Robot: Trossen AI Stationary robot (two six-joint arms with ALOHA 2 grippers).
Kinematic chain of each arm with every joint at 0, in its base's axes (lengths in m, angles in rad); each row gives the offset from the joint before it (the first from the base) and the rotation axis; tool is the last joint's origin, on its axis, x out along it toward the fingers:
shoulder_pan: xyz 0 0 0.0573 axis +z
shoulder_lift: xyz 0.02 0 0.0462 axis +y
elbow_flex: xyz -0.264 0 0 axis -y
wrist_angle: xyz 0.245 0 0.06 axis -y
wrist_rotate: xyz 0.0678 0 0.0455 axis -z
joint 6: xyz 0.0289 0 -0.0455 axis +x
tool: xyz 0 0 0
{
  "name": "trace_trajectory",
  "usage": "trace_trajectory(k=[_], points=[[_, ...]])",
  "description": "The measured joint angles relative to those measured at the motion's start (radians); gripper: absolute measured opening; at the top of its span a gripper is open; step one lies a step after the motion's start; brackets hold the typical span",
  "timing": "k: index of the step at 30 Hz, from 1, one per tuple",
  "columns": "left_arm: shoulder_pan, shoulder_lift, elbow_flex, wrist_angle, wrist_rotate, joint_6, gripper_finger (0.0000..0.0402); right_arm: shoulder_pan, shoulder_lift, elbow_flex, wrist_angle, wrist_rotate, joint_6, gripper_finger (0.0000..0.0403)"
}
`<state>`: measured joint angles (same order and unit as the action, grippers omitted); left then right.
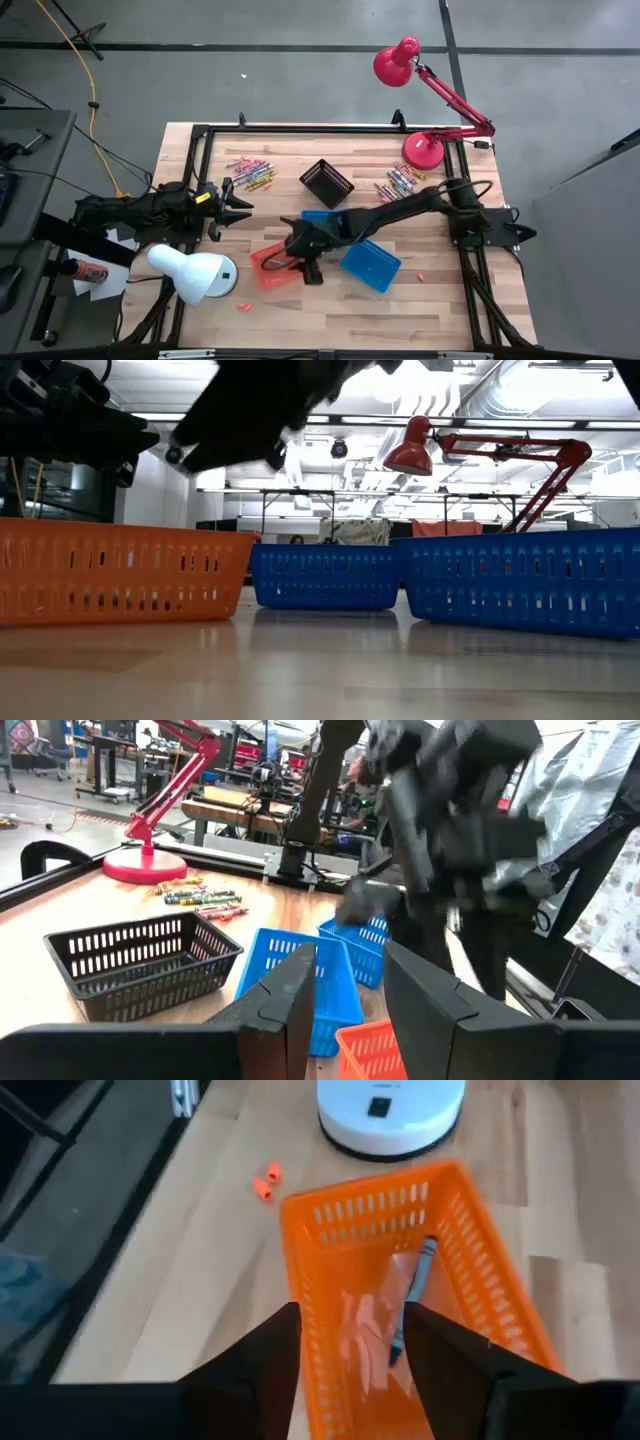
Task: Sort crayons
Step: Put the blue/green crayon into the orange bin
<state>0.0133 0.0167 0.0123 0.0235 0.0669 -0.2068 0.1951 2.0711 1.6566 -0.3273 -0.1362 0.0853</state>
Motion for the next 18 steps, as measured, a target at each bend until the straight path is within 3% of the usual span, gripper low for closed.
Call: trace_trajectory(k=[11, 14, 18], points=[[0.0, 0.0, 0.0, 0.0, 0.0, 0.0, 0.0108, -0.099, -0.236, -0.012, -0.672, -0.035, -0.22, 0.0153], [0.0, 0.0, 0.0, 0.0, 0.0, 0.0, 0.0108, -0.118, -0.313, -0.11, -0.724, -0.114, -0.257, 0.0145], [0.0, 0.0, 0.0, 0.0, 0.0, 0.0, 0.0108, -0.132, -0.474, -0.349, -0.674, -0.164, -0.25, 0.0139]])
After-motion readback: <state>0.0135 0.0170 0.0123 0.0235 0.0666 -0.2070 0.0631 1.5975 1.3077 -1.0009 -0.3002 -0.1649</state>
